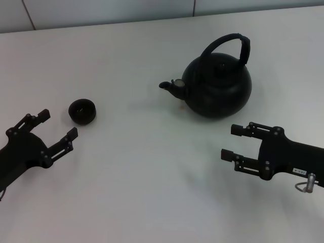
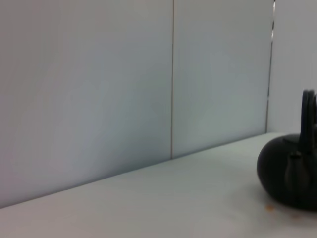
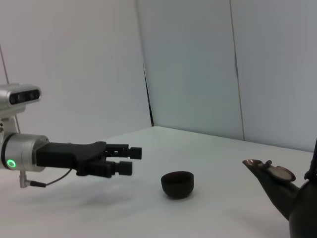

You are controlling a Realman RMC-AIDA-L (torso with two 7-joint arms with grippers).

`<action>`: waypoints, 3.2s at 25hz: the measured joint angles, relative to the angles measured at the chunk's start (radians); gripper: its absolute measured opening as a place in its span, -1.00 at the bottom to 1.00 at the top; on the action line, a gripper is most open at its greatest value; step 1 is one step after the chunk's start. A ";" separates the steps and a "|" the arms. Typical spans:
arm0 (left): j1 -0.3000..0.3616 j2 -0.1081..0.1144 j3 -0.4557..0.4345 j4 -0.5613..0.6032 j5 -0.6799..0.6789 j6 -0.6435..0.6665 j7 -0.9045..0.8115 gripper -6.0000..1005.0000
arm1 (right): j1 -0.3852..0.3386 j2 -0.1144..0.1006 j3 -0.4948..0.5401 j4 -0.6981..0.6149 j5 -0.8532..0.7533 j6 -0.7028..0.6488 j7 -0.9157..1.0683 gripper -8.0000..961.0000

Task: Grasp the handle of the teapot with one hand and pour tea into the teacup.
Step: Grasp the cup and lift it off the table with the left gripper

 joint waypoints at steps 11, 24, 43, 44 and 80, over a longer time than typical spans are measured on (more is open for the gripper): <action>-0.008 0.000 -0.008 -0.026 -0.008 -0.073 0.042 0.65 | 0.004 0.000 0.005 0.000 0.001 0.000 0.001 0.40; -0.037 -0.001 -0.003 -0.053 -0.008 -0.146 0.038 0.65 | 0.009 0.000 0.008 0.000 0.001 0.002 0.001 0.40; -0.118 -0.003 -0.010 -0.104 -0.009 -0.265 0.052 0.65 | 0.007 0.000 0.011 0.000 0.001 0.003 0.003 0.40; -0.123 -0.003 -0.010 -0.106 -0.009 -0.274 0.052 0.65 | 0.007 0.000 0.011 0.000 0.001 0.003 0.003 0.40; -0.185 -0.004 -0.024 -0.149 -0.013 -0.378 0.081 0.58 | 0.004 0.000 0.012 0.000 0.001 -0.005 0.008 0.40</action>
